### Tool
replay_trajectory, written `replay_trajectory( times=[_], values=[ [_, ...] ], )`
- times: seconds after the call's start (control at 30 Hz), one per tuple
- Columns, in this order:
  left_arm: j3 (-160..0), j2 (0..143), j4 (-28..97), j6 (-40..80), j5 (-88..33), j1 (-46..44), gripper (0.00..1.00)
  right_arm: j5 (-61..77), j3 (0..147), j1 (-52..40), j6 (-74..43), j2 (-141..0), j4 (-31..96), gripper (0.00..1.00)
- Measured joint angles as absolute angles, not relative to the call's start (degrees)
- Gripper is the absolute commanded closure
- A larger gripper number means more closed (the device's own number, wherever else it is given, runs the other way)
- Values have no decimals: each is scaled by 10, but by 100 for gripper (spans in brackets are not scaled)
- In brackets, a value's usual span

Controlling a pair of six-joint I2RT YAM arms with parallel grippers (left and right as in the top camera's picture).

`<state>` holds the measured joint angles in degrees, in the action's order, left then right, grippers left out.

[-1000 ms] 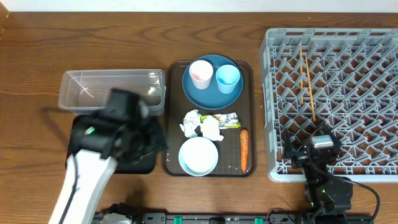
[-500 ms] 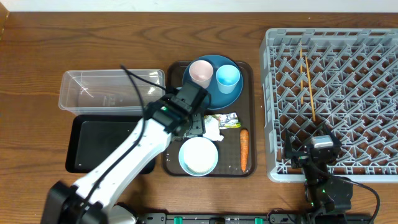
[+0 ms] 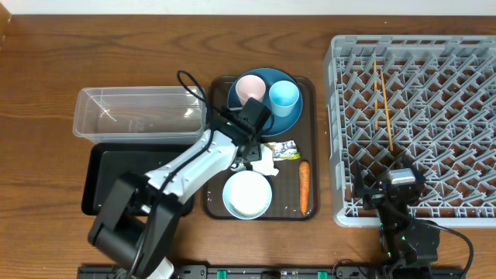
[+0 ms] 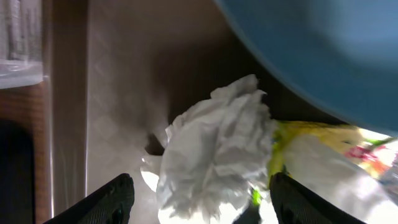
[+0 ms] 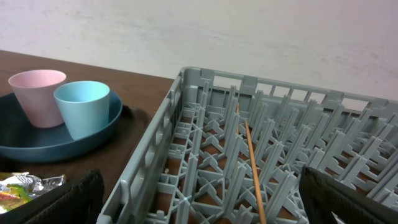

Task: Sort waste into correct bins and load items into the dishwasher rack
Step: 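Carry the tissue left and release it into the clear plastic bin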

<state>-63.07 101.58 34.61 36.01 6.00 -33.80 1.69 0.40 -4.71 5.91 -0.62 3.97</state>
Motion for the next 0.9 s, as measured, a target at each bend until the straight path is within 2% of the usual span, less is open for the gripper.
replay_trajectory(
  times=[0.07, 0.1, 0.3, 0.37, 0.4, 0.67, 0.9],
  values=[
    [-630, 1025, 344, 360, 62, -338, 28, 17, 4, -47, 59, -6, 40, 1],
    [-631, 1030, 342, 360, 62, -338, 33, 17, 4, -47, 59, -6, 40, 1],
    [-630, 1045, 337, 362, 64, -338, 76, 17, 4, -47, 59, -6, 40, 1],
    [-631, 1046, 337, 359, 64, -338, 89, 17, 4, -47, 59, -6, 40, 1],
    [-630, 1046, 338, 361, 64, -338, 92, 17, 4, -47, 59, -6, 40, 1],
    [-630, 1018, 362, 358, 64, -334, 94, 17, 4, -47, 59, -6, 39, 1],
    [-630, 848, 379, 356, 64, -320, 94, 17, 4, -47, 59, -6, 40, 1]
  ],
)
